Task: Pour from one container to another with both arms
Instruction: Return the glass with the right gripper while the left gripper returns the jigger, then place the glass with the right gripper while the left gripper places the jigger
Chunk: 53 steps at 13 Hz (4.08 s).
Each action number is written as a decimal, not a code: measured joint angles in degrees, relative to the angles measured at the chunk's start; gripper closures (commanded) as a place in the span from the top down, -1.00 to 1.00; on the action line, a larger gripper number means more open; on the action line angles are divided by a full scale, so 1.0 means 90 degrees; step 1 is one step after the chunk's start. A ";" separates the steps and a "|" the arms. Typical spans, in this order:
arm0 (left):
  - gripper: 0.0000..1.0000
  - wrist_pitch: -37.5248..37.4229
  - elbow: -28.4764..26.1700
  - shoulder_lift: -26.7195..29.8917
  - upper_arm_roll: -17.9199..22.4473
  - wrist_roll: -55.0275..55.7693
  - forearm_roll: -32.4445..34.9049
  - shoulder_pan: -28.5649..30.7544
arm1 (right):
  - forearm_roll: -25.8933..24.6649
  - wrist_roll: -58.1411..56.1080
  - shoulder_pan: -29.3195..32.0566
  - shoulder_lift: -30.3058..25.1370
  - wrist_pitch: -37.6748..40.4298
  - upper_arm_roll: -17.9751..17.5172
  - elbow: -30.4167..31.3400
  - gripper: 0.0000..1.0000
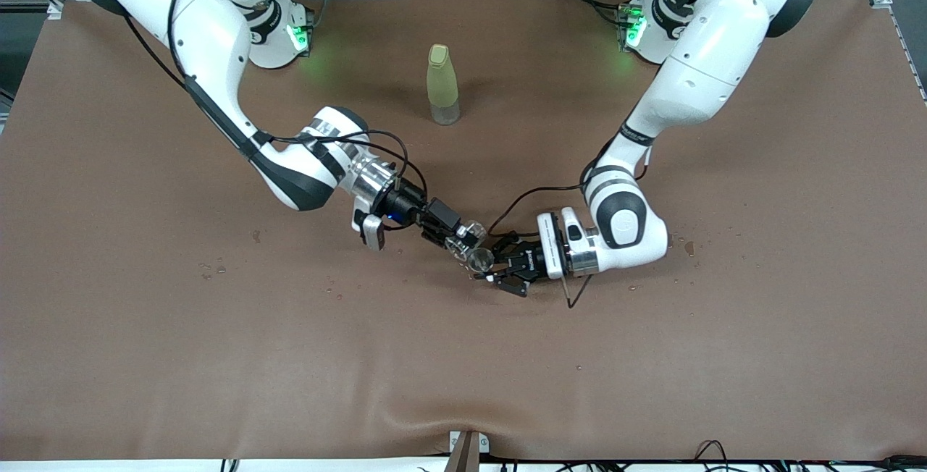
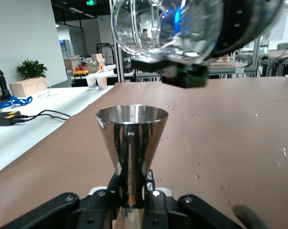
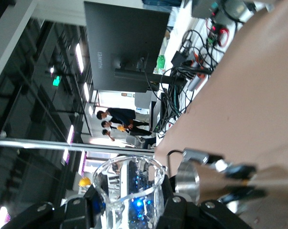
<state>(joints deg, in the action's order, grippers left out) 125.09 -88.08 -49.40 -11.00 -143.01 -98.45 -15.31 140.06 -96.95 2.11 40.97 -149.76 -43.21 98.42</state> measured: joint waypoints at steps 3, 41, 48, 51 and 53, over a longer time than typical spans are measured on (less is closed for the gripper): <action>-1.00 -0.0307 -0.0547 0.0434 -0.0009 0.0020 0.0570 0.0493 | -0.2164 -0.0089 0.0616 0.0002 -0.0026 0.0074 0.0001 -1.00; 0.18 -0.3722 -0.1160 -0.0106 -0.0004 -0.1250 0.5264 0.5571 | -0.9809 -0.5438 0.4150 0.1424 0.7351 0.3920 -0.0253 1.00; 0.19 -0.4237 0.0055 0.0061 -0.0035 -0.0510 0.5895 0.5796 | -0.9892 -0.3676 0.4161 0.1179 0.8485 0.3938 -0.1281 1.00; 0.20 -0.4483 0.0633 0.0379 -0.0206 0.0619 0.6040 0.5785 | -0.9990 -0.1675 0.4139 0.0805 0.8917 0.3874 -0.2234 1.00; 0.22 -0.4506 0.0754 0.0680 -0.0458 0.1257 0.6053 0.5741 | -1.0067 -0.0372 0.4007 0.0649 0.9032 0.3766 -0.2742 1.00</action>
<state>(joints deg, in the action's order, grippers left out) 84.54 -81.29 -43.28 -15.12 -131.70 -43.98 36.36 49.46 -100.30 38.18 46.81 -68.47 -9.32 73.74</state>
